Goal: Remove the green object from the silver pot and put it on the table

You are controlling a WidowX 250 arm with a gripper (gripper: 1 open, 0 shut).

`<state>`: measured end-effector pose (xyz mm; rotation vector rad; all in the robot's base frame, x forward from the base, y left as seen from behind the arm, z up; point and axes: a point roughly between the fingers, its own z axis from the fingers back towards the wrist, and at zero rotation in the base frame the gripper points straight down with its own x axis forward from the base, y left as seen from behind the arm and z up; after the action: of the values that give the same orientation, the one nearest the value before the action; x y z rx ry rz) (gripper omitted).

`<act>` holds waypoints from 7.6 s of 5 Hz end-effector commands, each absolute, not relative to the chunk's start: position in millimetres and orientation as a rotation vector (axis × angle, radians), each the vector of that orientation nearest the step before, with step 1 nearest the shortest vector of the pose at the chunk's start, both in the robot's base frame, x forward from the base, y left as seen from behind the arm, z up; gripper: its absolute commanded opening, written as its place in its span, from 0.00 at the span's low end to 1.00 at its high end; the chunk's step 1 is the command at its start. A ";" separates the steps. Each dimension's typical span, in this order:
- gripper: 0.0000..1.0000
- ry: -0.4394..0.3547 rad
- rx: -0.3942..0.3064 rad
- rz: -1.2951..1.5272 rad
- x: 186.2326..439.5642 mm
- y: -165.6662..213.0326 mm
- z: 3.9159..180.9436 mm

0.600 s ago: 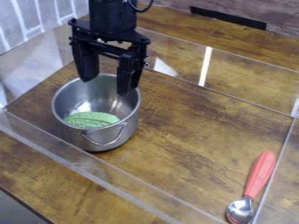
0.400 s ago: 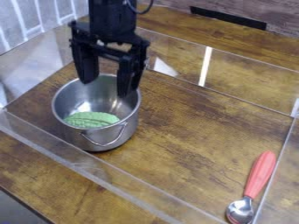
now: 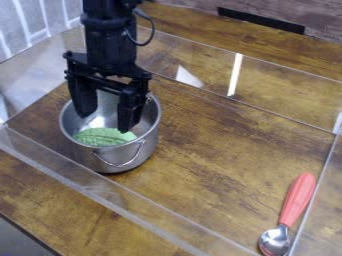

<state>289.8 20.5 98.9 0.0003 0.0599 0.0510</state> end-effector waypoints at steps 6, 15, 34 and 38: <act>1.00 -0.069 -0.006 -0.014 306.8 55.5 59.2; 1.00 -0.025 -0.055 -0.075 330.2 66.0 38.6; 1.00 -0.116 -0.024 -0.175 378.2 -36.1 58.6; 1.00 -0.108 -0.014 -0.272 380.8 -13.3 79.7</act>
<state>370.8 -17.0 50.4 -0.0266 -0.0215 -0.2706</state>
